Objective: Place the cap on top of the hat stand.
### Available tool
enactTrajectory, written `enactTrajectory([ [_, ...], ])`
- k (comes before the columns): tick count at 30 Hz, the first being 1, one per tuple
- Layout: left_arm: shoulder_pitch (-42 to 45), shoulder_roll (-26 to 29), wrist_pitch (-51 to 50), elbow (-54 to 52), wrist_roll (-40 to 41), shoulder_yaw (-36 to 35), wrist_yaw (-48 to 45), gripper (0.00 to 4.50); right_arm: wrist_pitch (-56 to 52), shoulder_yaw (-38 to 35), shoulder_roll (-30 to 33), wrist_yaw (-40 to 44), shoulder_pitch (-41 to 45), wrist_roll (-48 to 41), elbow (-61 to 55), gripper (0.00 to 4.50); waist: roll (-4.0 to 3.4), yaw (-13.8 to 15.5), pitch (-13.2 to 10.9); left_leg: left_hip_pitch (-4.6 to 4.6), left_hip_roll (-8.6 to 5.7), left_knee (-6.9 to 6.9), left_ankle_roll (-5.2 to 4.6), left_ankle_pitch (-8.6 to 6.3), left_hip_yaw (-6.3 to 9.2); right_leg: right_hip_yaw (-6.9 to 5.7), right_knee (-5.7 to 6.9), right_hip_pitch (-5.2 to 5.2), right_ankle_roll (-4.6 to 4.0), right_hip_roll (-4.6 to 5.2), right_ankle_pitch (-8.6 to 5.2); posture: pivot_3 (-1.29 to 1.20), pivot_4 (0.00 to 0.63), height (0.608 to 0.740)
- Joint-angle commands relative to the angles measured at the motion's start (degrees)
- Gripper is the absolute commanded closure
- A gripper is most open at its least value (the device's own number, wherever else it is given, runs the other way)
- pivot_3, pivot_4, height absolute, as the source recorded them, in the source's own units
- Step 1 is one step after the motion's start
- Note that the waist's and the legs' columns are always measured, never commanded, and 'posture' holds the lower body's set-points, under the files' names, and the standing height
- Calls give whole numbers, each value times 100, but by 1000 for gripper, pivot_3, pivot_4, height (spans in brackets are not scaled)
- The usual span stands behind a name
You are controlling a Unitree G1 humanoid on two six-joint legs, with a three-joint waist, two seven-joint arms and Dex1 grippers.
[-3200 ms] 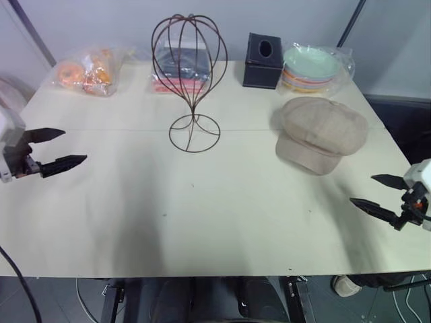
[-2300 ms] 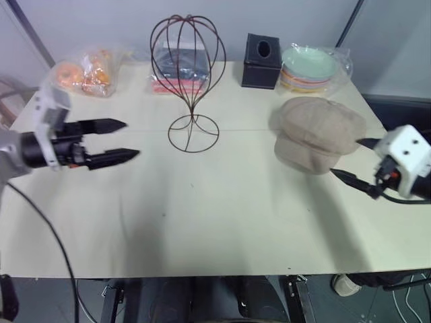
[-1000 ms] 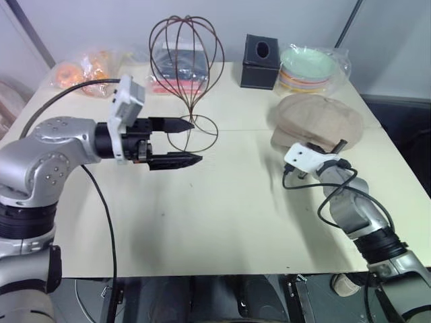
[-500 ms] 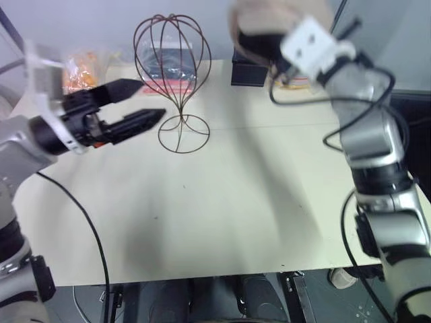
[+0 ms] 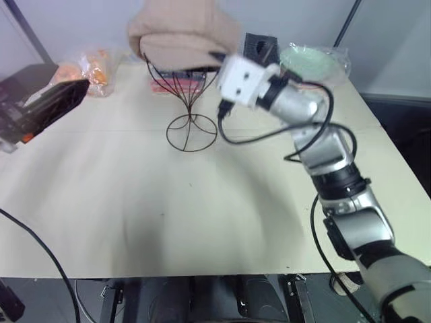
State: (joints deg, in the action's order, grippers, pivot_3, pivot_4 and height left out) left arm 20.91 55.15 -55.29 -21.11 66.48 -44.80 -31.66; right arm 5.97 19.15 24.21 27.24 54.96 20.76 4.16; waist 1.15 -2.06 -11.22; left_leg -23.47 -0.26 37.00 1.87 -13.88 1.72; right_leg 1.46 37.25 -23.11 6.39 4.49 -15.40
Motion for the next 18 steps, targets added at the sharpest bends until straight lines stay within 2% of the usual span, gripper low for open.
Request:
enactTrajectory([
  [1, 61, 144, 213, -68, 35, -41, -27, 0, 641, 306, 17, -264, -88, 578, -15, 4470, 0, -50, 0, 1, 0, -1, 1, 1, 0, 0, 2, -1, 0, -1, 0, 0, 150, 740],
  [6, 145, 181, 345, -9, -76, 339, -169, 0, 1099, 598, 58, -793, 6, 1571, 246, 4470, 0, -59, 0, 2, 2, -7, 4, 2, 0, 4, 6, -10, -1, -4, 0, 0, 150, 740],
  [10, 91, 219, 478, -55, -240, 679, -374, 0, 904, 433, -28, -788, -33, 1620, 308, 4470, 0, -49, 0, 2, 2, -6, 5, 3, 0, 4, 5, -7, -1, -3, 0, 0, 150, 740],
  [13, 84, 195, 546, -104, -325, 863, -457, 0, 756, 331, -71, -651, -123, 1495, 260, 3542, 0, -48, 0, 2, 1, -6, 5, 3, 0, 4, 5, -6, -1, -3, 0, 0, 150, 740],
  [15, 128, 173, 579, -96, -344, 945, -458, 0, 720, 310, -61, -600, -164, 1495, 210, 2736, 0, -48, 0, 2, 2, -6, 5, 3, 1, 3, 5, -6, -1, -3, 0, 0, 150, 740],
  [18, 191, 163, 652, -123, -411, 1156, -526, 0, 617, 255, -22, -493, -287, 1462, 80, 1202, 0, -43, 0, 2, 2, -6, 4, 3, 2, 3, 5, -5, -1, -3, 0, 0, 150, 740],
])
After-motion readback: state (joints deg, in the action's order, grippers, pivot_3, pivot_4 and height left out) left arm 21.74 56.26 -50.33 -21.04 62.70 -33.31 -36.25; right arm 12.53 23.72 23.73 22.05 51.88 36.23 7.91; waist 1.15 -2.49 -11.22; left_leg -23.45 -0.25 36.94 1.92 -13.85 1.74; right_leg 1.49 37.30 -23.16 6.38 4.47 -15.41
